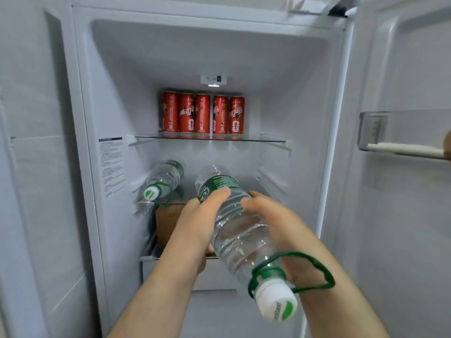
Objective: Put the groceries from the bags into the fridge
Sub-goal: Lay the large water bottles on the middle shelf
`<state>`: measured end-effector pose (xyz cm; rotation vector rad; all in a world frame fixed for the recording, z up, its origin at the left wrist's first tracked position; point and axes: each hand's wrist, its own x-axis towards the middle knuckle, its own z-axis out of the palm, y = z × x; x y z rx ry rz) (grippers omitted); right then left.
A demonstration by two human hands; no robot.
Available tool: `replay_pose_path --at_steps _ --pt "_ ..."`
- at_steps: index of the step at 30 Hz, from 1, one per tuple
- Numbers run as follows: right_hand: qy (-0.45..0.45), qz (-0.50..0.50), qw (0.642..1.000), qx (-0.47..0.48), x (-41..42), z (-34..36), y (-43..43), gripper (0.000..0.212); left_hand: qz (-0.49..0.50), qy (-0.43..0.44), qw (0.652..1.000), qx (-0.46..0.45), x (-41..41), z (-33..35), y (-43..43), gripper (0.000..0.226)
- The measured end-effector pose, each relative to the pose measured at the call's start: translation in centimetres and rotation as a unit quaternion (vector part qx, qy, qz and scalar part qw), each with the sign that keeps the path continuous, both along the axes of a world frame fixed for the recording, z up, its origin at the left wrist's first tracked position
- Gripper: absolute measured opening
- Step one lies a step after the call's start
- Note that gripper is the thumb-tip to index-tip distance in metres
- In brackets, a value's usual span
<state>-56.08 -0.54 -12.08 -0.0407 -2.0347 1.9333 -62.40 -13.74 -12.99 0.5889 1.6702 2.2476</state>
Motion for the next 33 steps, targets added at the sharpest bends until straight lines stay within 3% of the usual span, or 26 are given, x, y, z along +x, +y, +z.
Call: replay_pose_path --at_steps 1,3,5,9,14,16,19,22,25,26,27,29,31,33 --pt "0.001 -0.023 1.0 -0.018 -0.8 0.5 0.4 0.021 -0.009 -0.009 1.0 0.004 -0.9 0.7 0.3 0.056" --pt "-0.048 -0.048 0.997 -0.042 -3.3 2.4 0.6 0.019 -0.035 -0.02 0.999 -0.006 -2.5 2.1 0.8 0.064" --pt "-0.04 -0.046 0.998 -0.032 -4.5 3.2 -0.2 0.02 -0.05 -0.029 0.998 -0.029 -4.5 3.0 1.2 0.071" --pt "-0.023 -0.029 0.994 -0.105 -6.6 2.5 0.0 0.048 -0.025 -0.04 0.997 -0.054 -8.2 3.4 2.2 0.079" --pt "-0.055 -0.06 0.989 -0.122 -11.1 2.0 0.6 0.077 0.032 0.006 0.994 -0.104 -11.7 3.0 2.6 0.055" --pt "-0.064 -0.064 0.989 -0.115 -12.5 1.7 1.0 0.065 0.05 0.019 0.992 -0.116 -12.9 2.7 2.8 0.047" --pt "-0.062 -0.068 0.995 -0.041 -13.9 1.6 1.5 0.014 0.059 0.025 0.991 -0.12 -14.2 2.4 3.2 0.042" --pt "-0.061 -0.081 0.994 -0.051 -14.9 1.4 1.4 0.018 0.068 0.023 0.99 -0.12 -15.0 2.2 3.5 0.038" --pt "-0.064 -0.085 0.985 -0.135 -15.8 0.3 1.5 0.055 0.052 0.023 0.991 -0.122 -15.6 1.7 3.7 0.033" --pt "-0.053 -0.076 0.982 -0.164 -16.0 0.2 1.4 0.058 0.042 0.026 0.992 -0.12 -15.5 1.6 3.7 0.03" --pt "-0.045 -0.08 0.98 -0.176 -16.0 0.1 1.3 0.048 0.031 0.03 0.992 -0.116 -15.4 1.4 3.7 0.027" --pt "-0.029 -0.089 0.981 -0.172 -16.3 -0.4 1.6 0.006 0.009 0.04 0.995 -0.092 -14.9 0.8 3.3 0.021" --pt "-0.004 -0.071 0.987 -0.142 -16.6 -0.8 2.1 0.04 0.012 0.057 0.997 -0.052 -13.8 -0.3 2.6 0.016" --pt "0.001 -0.079 0.994 -0.081 -16.7 -1.0 1.9 0.047 0.049 0.053 0.997 -0.018 -12.3 -1.9 2.0 0.02"
